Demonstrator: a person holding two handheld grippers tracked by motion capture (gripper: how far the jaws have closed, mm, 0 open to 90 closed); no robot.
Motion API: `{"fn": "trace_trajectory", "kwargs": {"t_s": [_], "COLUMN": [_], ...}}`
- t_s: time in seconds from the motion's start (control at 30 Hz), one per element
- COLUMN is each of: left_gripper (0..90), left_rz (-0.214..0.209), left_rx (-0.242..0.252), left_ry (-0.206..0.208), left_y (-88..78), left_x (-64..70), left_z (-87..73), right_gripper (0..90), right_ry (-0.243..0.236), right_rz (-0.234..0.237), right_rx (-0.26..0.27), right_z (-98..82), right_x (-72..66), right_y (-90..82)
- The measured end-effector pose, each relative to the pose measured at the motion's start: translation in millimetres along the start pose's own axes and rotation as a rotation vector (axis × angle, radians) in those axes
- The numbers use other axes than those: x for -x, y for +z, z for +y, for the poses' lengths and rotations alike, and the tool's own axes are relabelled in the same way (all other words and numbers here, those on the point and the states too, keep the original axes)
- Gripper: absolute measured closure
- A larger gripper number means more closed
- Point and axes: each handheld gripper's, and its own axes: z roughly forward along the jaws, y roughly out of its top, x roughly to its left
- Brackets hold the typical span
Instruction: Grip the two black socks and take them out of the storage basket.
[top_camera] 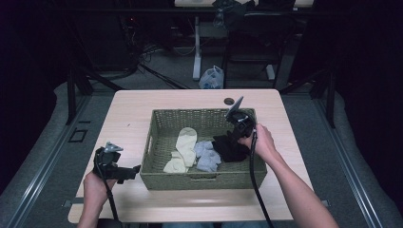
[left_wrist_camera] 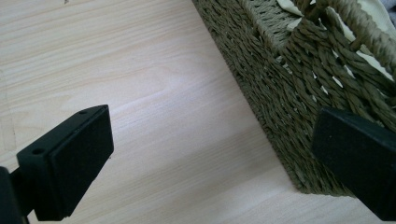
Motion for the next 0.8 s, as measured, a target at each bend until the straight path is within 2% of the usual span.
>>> {"fn": "trace_trajectory", "kwargs": {"t_s": [0.03,0.13,0.2,0.47,0.63,0.67,0.8], "left_gripper": [0.0,0.0,0.0,0.0,0.0,0.0,0.0], "left_rz": [0.000,-0.001,0.000,-0.002,-0.002,-0.002,-0.003], "left_rx": [0.000,-0.001,0.000,-0.001,-0.002,-0.001,-0.001], "left_ry": [0.000,0.001,0.001,0.000,0.001,0.001,0.001], "left_y": [0.0,0.0,0.0,0.0,0.1,0.1,0.1], "left_x": [-0.1,-0.1,-0.2,-0.1,-0.2,-0.2,-0.3], "left_z": [0.0,0.1,0.0,0.1,0.0,0.0,0.0], "right_gripper": [85.4,85.5,85.6,85.7,85.7,85.8,85.7], "right_ry": [-0.019,-0.023,-0.006,-0.025,-0.020,-0.039,-0.032], "right_rz": [-0.004,0.000,0.007,0.016,0.028,0.029,0.036], "right_rx": [-0.014,-0.001,0.030,0.045,0.077,0.065,0.084], "right_z": [0.7,0.1,-1.1,-1.7,-0.9,0.2,1.3], "right_x": [1.0,1.1,1.0,1.9,0.0,1.1,-0.4], "right_y": [-5.4,-16.7,-22.8,-50.9,-65.2,-68.5,-76.3]}}
